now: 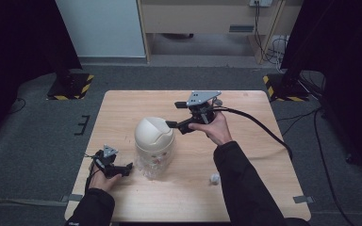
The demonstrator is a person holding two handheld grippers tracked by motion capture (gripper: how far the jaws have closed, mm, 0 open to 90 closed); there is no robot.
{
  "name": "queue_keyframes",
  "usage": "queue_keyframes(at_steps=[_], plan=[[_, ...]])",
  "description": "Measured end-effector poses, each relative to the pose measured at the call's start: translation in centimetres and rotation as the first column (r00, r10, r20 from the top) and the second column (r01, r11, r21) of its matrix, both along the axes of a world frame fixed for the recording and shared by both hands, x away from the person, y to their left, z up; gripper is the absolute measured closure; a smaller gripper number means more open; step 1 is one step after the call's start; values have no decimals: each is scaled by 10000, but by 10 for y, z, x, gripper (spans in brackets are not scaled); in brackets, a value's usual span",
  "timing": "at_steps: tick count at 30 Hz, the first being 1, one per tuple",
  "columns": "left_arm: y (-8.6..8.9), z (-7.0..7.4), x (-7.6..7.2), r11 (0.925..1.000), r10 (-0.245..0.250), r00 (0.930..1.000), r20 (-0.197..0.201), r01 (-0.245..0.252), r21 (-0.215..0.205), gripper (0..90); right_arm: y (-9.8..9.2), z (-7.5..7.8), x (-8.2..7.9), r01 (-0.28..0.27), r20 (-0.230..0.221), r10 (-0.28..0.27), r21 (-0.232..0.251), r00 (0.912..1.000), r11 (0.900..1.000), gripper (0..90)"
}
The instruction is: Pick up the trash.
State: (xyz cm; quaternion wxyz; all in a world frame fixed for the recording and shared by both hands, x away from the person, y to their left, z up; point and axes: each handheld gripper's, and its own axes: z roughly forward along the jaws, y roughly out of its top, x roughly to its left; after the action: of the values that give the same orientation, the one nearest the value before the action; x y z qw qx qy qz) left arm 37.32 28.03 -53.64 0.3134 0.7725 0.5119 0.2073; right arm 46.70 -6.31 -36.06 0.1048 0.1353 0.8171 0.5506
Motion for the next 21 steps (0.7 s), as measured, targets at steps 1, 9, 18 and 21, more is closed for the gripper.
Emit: queue_keyframes(at_steps=[1, 9, 18, 21], plan=[[0, 0, 0, 10000, 1, 10000, 1, -1, -2, 0, 2, -2, -1, -61, -30, 61, -3, 10000, 10000, 189], [0, 0, 0, 10000, -1, 10000, 2, 1, 1, 0, 13, -17, -8, -475, -286, 469, -203, 9985, 9987, 187], [0, 0, 0, 10000, 0, 10000, 4, 0, 0, 0, 25, -37, -17, -897, -590, 861, -613, 9945, 9941, 188], [0, 0, 0, 10000, 9, 10000, 8, -9, -11, 0, 29, -43, -20, -1005, -685, 957, -696, 9930, 9925, 190]])
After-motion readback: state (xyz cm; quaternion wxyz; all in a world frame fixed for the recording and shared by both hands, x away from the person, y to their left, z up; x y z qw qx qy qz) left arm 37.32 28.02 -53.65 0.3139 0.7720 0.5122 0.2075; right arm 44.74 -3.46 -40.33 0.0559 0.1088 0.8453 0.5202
